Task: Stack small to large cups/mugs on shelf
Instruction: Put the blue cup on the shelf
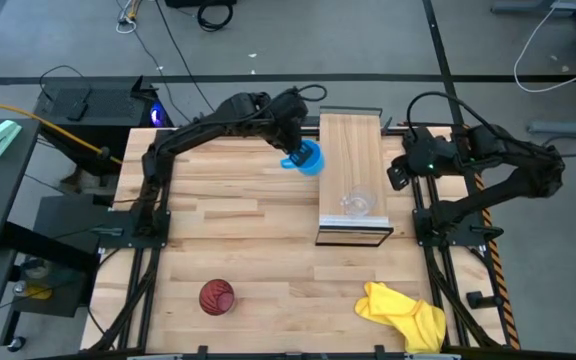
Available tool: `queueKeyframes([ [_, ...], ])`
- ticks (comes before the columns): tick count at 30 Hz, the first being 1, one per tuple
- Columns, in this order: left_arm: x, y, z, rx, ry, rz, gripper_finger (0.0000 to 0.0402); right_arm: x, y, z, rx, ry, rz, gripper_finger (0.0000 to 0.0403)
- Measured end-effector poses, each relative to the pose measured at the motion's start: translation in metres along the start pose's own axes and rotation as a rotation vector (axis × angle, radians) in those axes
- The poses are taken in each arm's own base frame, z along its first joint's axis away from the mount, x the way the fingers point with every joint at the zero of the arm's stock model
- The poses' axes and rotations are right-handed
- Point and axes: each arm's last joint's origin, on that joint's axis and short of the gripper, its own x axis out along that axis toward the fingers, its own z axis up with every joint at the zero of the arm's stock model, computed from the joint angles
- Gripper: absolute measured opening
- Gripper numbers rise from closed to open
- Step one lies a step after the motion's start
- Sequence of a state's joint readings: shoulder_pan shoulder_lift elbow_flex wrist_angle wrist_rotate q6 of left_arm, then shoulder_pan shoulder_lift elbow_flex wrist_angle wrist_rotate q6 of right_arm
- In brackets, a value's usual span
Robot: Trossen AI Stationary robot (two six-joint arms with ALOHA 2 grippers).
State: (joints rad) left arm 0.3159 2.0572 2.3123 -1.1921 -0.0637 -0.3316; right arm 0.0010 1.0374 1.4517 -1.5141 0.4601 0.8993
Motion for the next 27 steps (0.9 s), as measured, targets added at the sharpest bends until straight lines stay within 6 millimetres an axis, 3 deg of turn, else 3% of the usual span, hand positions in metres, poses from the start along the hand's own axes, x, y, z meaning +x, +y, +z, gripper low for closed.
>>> queueKeyframes([
  [13,0.005,-0.005,0.008,0.012,-0.067,-0.055,0.0011,0.033,0.01,0.034,-0.028,-0.002,-0.022,0.0065],
  [22,0.005,0.003,-0.008,0.037,0.082,0.046,0.0011,0.042,0.016,0.043,-0.016,0.01,0.066,0.0065],
  [27,0.004,0.004,-0.015,0.05,0.157,0.073,0.0011,0.045,0.028,0.052,0.024,0.001,0.215,0.0065],
])
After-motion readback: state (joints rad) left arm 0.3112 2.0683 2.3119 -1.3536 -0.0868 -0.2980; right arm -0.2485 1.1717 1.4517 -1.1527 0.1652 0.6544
